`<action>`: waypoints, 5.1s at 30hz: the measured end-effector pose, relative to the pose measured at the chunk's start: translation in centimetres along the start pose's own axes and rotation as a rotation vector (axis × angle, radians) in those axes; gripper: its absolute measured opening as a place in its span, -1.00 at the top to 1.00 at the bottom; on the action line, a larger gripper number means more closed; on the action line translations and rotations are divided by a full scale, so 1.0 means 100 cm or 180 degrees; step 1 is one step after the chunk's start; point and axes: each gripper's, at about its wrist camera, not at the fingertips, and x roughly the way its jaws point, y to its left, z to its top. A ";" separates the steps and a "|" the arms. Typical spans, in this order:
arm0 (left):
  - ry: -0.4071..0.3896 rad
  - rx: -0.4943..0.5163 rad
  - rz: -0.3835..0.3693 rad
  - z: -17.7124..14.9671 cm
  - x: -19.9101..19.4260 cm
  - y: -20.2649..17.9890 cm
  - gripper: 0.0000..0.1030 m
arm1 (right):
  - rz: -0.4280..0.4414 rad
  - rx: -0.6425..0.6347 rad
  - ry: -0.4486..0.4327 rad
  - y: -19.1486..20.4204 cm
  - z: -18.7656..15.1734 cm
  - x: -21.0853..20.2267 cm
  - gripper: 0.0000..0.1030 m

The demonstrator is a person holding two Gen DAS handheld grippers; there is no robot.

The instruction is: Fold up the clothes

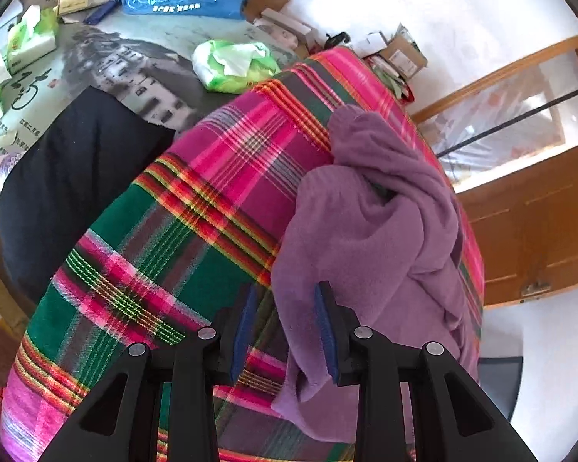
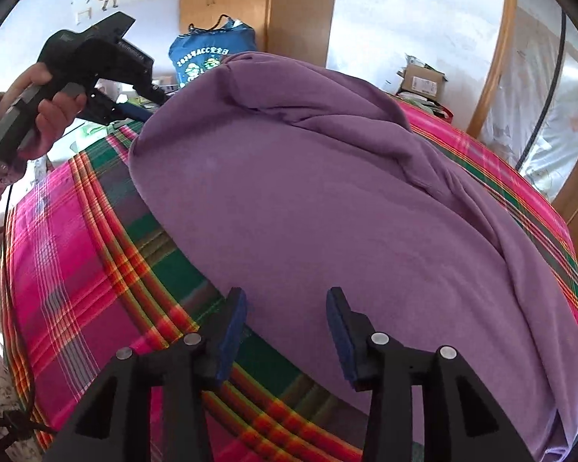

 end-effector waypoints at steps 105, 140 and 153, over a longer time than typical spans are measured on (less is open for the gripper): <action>0.0307 0.0806 0.0010 0.006 0.047 -0.112 0.49 | -0.0677 0.0795 -0.0424 -0.015 -0.020 -0.090 0.69; -0.0156 0.0314 -0.0239 -0.014 -0.016 -0.024 0.13 | -0.0039 -0.0196 -0.0440 0.091 0.076 0.016 0.06; 0.0011 -0.0332 -0.0692 -0.042 -0.012 0.013 0.08 | -0.0148 -0.0121 -0.0286 0.090 0.097 0.051 0.90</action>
